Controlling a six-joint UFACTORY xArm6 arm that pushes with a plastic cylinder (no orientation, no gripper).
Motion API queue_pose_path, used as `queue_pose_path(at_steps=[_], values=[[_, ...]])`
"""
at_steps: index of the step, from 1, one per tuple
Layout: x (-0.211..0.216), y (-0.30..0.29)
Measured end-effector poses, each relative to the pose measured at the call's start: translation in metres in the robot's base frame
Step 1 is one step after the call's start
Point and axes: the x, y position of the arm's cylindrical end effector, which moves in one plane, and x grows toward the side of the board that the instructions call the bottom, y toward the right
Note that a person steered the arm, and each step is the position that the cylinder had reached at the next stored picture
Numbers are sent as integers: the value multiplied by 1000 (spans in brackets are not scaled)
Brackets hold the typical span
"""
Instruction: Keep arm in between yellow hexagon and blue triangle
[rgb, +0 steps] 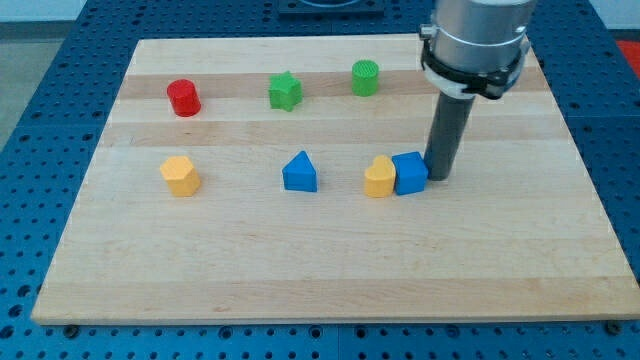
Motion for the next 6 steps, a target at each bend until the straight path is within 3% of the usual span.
queue_pose_path(at_steps=[2, 4, 6], values=[[-20, 7], [-51, -90], [-42, -222]])
